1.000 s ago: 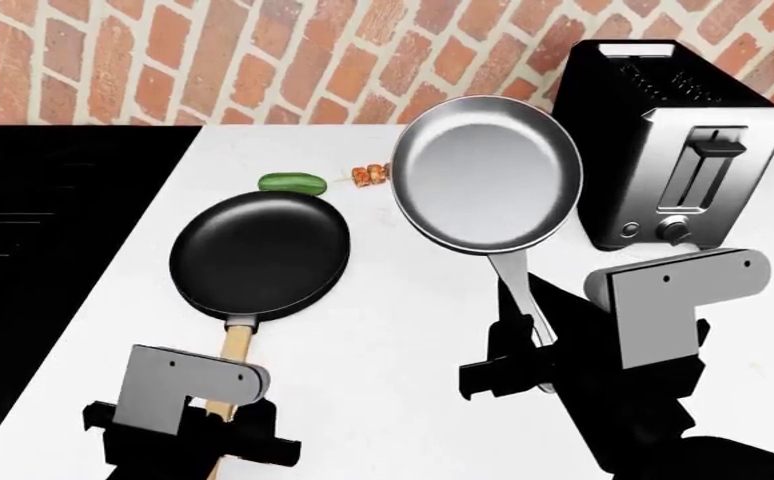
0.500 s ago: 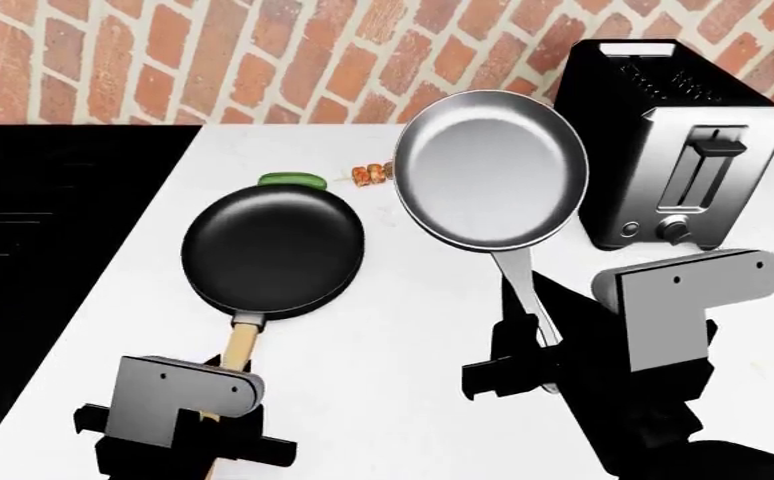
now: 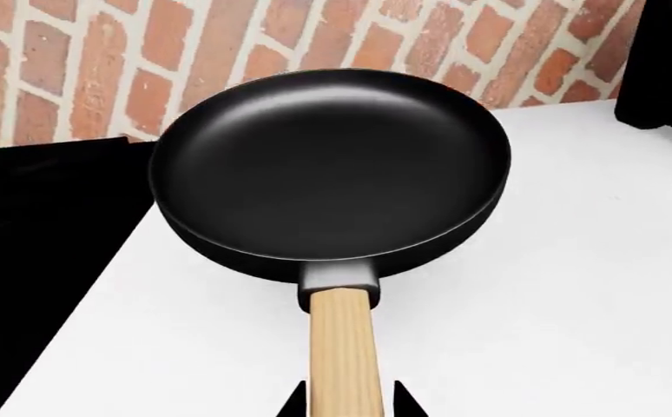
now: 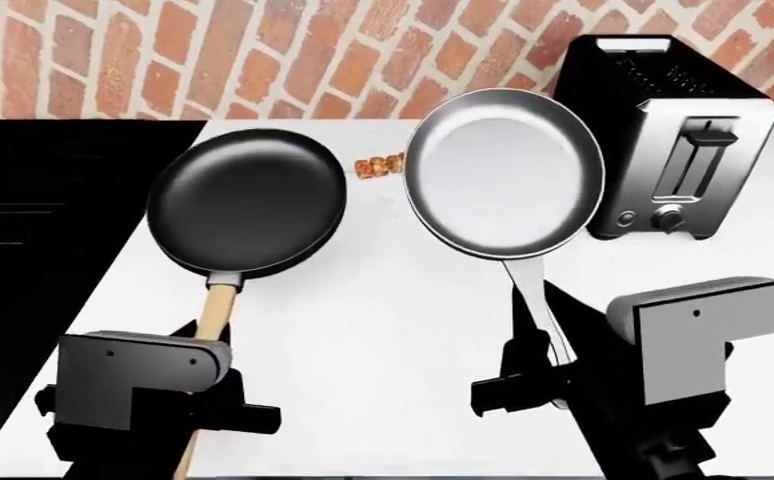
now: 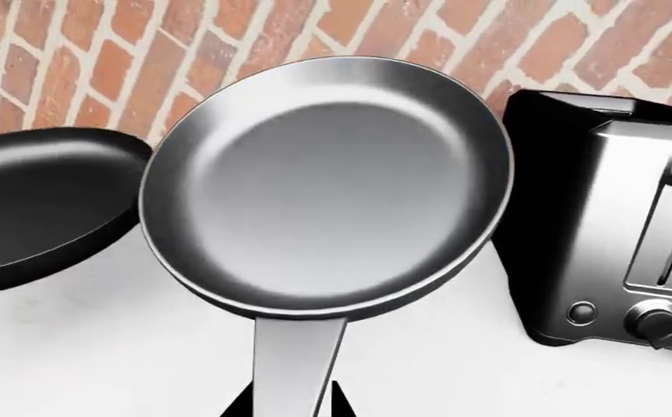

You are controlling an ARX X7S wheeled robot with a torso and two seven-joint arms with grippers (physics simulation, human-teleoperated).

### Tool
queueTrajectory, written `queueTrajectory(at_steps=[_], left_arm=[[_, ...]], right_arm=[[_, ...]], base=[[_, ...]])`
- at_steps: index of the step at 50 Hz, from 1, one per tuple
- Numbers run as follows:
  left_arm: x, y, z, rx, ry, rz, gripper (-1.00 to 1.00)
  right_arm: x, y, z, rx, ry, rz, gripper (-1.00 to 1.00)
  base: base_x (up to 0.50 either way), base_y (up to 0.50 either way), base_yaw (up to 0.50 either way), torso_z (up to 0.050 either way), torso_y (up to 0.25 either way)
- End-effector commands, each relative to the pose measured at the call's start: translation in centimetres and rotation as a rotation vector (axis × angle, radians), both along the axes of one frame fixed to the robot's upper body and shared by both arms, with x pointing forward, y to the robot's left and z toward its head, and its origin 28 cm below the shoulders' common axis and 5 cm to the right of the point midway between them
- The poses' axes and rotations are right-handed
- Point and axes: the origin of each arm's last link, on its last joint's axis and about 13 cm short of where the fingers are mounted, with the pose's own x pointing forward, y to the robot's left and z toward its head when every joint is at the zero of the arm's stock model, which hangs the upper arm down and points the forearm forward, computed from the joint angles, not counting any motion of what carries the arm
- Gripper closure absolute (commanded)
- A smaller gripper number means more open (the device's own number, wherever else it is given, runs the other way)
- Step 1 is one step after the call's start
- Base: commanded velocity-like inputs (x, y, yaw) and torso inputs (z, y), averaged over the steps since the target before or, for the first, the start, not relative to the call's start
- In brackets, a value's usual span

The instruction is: Place both pans onto different burners. Then place the pickle and the skewer on different pans.

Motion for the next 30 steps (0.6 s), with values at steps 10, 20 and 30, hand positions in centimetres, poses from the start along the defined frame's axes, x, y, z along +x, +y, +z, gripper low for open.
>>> queueTrajectory(at_steps=[10,20,30], left_arm=[[3.0,0.6,3.2,-0.036,-0.196,0.105,1.0],[4.3,1.2,3.2,-0.02,-0.2,0.142,1.0],[3.8,1.4,3.3,-0.015,-0.211,0.145,1.0]], right_arm=[[-0.2,-0.1,-1.6,-0.01,-0.072,-0.136,1.0],[0.1,-0.4,-1.9,-0.027,-0.116,-0.128,1.0],[-0.4,-0.5,-1.7,-0.006,-0.138,-0.135,1.0]], base=[[-0.5,0.13,0.0,0.002,0.003],[-0.1,0.04,0.0,0.001,0.003],[0.0,0.32,0.0,0.001,0.004]])
